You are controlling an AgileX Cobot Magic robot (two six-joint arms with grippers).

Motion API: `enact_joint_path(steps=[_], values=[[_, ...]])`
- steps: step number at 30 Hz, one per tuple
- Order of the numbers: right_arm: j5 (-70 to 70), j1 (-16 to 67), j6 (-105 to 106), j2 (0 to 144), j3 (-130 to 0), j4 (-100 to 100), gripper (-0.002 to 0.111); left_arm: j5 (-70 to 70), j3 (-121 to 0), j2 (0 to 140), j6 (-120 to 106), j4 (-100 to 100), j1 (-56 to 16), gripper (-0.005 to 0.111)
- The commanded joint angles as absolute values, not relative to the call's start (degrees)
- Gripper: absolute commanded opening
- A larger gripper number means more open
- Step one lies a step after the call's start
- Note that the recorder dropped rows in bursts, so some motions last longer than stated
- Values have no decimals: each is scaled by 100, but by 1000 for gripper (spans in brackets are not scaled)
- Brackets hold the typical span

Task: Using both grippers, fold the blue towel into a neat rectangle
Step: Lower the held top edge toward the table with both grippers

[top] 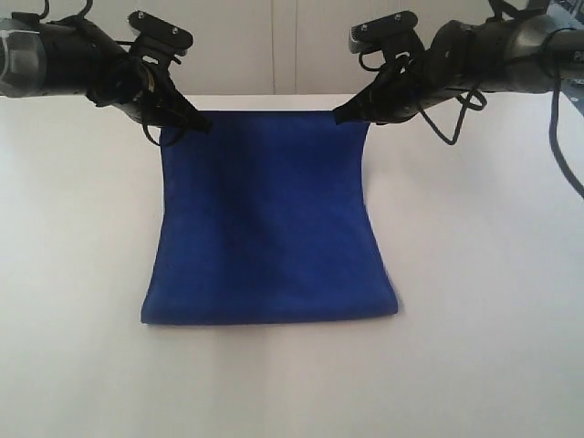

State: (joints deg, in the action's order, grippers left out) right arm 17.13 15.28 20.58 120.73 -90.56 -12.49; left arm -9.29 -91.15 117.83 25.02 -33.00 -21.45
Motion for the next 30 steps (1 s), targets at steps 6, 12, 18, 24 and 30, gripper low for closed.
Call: enact_joint_path(steps=[6, 12, 18, 24, 30], values=[[1622, 1464, 2068, 12101, -9464, -1173, 0, -1052, -9604, 11879, 2465, -3393, -2068, 0], [1489, 1464, 2068, 12293, -9475, -1173, 0, -1011, -9617, 12037, 2451, -3393, -2068, 0], [1288, 1464, 2068, 12533, -9475, -1173, 0, -867, -9617, 12260, 2451, -3393, -2068, 0], [972, 1464, 2068, 12690, -9475, -1173, 0, -597, -9617, 12400, 2451, -3393, -2068, 0], [796, 1464, 2068, 12839, -9475, -1173, 0, -555, -9617, 12529, 2417, -3393, -2068, 0]])
